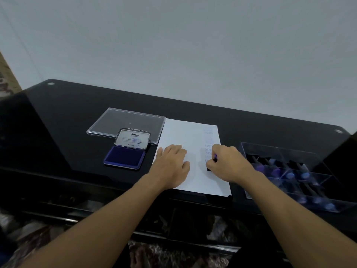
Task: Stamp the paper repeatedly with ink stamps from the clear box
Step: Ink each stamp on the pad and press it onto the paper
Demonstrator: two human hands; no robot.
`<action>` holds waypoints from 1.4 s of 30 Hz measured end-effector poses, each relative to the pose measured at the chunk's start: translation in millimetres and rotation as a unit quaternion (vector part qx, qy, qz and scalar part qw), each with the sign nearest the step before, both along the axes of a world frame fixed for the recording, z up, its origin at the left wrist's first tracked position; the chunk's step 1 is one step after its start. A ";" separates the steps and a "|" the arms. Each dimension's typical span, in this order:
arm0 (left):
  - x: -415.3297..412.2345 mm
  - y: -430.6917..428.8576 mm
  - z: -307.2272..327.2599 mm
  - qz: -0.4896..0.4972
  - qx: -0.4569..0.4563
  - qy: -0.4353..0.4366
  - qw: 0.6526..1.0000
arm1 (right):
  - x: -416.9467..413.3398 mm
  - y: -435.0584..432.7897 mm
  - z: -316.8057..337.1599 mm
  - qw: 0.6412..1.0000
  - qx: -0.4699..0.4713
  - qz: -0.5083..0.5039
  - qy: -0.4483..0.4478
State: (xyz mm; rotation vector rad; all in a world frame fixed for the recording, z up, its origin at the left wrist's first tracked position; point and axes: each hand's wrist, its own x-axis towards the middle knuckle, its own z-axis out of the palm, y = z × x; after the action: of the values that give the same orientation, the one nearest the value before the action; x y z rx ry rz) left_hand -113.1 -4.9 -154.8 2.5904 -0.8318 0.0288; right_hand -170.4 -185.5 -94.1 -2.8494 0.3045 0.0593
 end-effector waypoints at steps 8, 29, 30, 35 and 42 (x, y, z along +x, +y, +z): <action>-2.6 2.0 -6.4 -0.002 0.012 -0.002 1.000 | -0.7 7.8 -15.9 1.000 -0.009 -0.015 -0.025; -5.6 -1.1 -6.1 0.011 0.038 -0.003 0.999 | 5.9 10.6 -22.0 0.998 0.021 -0.054 -0.033; -5.5 -1.0 -6.0 0.010 0.038 -0.002 0.999 | 7.1 10.1 -22.0 0.998 0.024 -0.053 -0.032; -5.4 -1.3 -6.0 0.011 0.039 -0.001 0.999 | 3.3 12.4 -22.7 0.997 0.029 -0.061 -0.035; -5.7 -1.3 -5.9 0.010 0.037 -0.002 0.999 | -9.3 18.1 -20.0 0.998 0.008 -0.045 -0.048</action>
State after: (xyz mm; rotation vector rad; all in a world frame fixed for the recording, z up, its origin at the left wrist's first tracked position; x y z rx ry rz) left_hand -118.7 -6.1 -160.7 2.6675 -0.8234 0.0089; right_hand -179.7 -167.4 -114.1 -2.8072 0.4088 -0.0932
